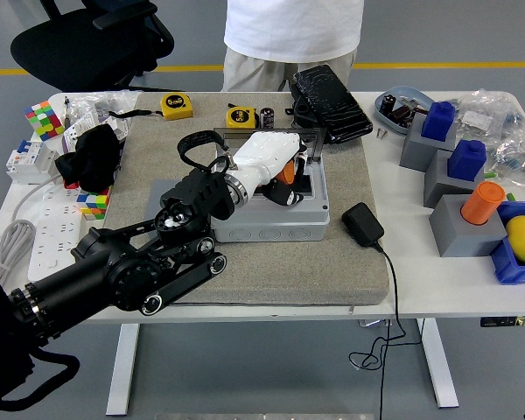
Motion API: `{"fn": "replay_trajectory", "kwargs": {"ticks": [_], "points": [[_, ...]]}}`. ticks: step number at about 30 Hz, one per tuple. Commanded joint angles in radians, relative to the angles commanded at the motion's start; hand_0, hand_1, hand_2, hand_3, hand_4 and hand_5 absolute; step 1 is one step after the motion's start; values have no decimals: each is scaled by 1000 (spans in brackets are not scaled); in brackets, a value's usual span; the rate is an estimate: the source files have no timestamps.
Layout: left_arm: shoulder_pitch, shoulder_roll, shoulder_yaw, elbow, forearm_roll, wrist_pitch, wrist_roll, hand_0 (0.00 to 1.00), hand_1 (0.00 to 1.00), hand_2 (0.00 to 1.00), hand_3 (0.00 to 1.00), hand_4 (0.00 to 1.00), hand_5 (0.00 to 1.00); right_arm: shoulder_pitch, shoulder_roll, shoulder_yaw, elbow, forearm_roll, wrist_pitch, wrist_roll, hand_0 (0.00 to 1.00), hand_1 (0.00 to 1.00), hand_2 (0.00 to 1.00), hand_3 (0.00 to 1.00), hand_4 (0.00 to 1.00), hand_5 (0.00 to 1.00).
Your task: Fetch the battery,place it into the box,close the lid of the box
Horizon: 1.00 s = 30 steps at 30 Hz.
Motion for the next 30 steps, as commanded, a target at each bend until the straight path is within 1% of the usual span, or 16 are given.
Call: {"fn": "replay_trajectory", "kwargs": {"ticks": [5,6,11,12,17,18,23,24,29,30], "points": [[-11,0,17,10,-2,0,-1,233,180,186,415,949,26,0,0,-5,0,1,0,0,503,621,662,562,946,516],[-12,0,17,11,-3,1,-3,274,278,268,469,990,78,0,0,-6,0,1,1,0,503,621,660,562,946,516],[-14,0,6,9,-3,9,-20,274,278,268,469,990,78,2,-1,-9,0,0,1,0,503,621,660,562,946,516],[-15,0,6,10,-2,11,-23,331,511,401,639,998,254,2,-1,-8,0,0,1,0,503,621,660,562,945,517],[-15,0,9,12,3,17,-34,331,511,401,639,998,254,2,0,-7,0,-1,1,0,503,621,660,562,945,517],[-15,0,9,13,3,17,-35,353,576,483,703,998,314,2,-1,-6,0,-1,1,0,504,621,660,562,946,515],[-11,0,10,15,4,13,-42,353,576,483,703,998,314,0,0,-7,-1,1,2,0,504,621,660,562,946,515],[-10,0,8,14,4,15,-46,633,782,742,825,998,350,0,0,-7,-1,0,2,0,503,621,660,562,946,515],[0,0,-9,-10,-5,24,-57,633,782,742,825,998,350,0,1,-1,0,-2,1,1,503,621,660,562,946,515],[3,0,-13,-17,-8,25,-58,614,768,754,832,998,381,0,1,0,0,-2,1,2,504,620,660,562,946,514]]}}
